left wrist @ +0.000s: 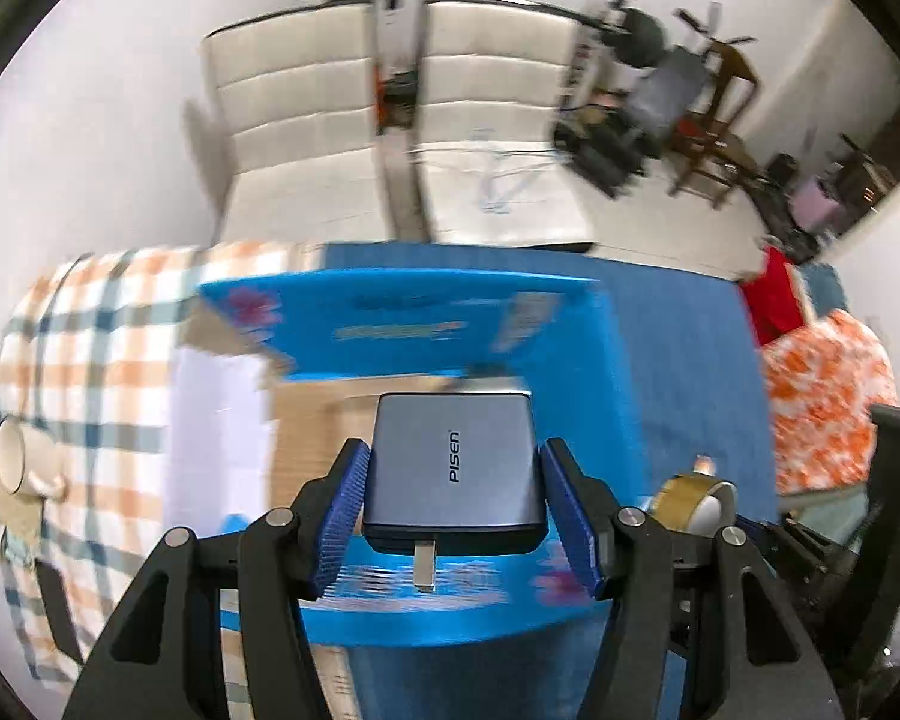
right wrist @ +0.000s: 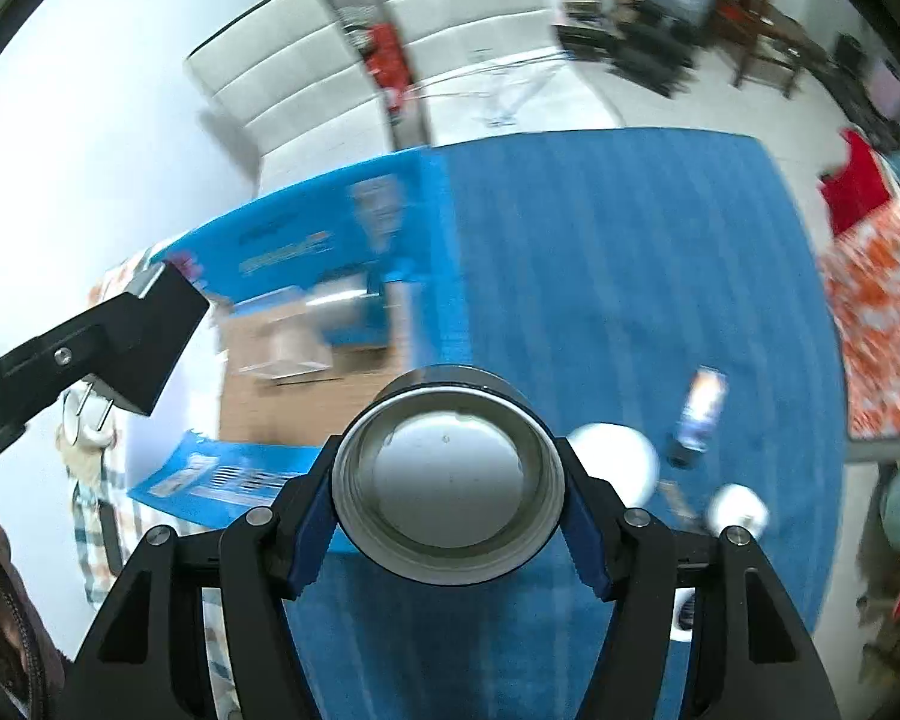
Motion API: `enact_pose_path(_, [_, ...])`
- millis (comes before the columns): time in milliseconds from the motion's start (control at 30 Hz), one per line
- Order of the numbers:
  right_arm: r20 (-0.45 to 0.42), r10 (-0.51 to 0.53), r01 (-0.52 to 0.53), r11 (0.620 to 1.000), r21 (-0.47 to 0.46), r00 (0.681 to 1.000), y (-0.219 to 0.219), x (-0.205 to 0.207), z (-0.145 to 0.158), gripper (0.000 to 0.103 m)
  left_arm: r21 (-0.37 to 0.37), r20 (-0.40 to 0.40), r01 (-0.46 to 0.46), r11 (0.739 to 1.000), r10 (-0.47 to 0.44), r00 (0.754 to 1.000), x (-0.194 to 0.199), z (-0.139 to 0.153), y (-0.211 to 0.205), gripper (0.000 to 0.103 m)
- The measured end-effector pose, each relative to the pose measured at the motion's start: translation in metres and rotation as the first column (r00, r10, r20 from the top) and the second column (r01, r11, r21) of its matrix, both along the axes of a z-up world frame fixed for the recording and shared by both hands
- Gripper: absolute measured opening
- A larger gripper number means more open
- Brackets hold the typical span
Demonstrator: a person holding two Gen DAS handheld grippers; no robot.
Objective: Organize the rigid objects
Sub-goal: 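Carry the charger and white lid with both grippers to the blue box, then place the charger and white lid inside the blue box and open both grippers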
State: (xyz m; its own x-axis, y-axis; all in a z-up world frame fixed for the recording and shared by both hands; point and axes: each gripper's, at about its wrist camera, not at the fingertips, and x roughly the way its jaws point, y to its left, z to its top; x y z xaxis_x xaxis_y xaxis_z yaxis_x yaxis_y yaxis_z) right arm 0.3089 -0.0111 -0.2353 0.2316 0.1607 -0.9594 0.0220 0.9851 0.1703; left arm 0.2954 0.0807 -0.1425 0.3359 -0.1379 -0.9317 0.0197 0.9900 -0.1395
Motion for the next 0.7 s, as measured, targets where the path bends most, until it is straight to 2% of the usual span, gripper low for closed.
enact_pose_path(167, [-0.047, 0.051, -0.054, 0.997, -0.062, 0.998, 0.062, 0.022, -0.039, 0.067, 0.027, -0.064, -0.088, 0.996, 0.089, 0.994, 0.018, -0.056, 0.056, 0.056])
enact_pose_path(300, [-0.108, 0.061, -0.075, 0.989, -0.125, 0.992, 0.085, 0.038, -0.075, 0.067, 0.03, -0.111, -0.104, 0.994, 0.106, 0.988, 0.034, -0.093, 0.082, 0.056])
enact_pose_path(433, [-0.18, 0.034, -0.064, 0.984, -0.167, 0.983, 0.091, 0.05, -0.107, 0.067, 0.043, -0.152, -0.091, 0.995, 0.097, 0.984, 0.049, -0.122, 0.087, 0.056])
enact_pose_path(700, [-0.227, -0.01, -0.046, 0.97, -0.238, 0.974, 0.087, 0.07, -0.131, 0.067, 0.071, -0.173, -0.036, 0.997, 0.047, 0.984, 0.07, -0.15, 0.067, 0.056])
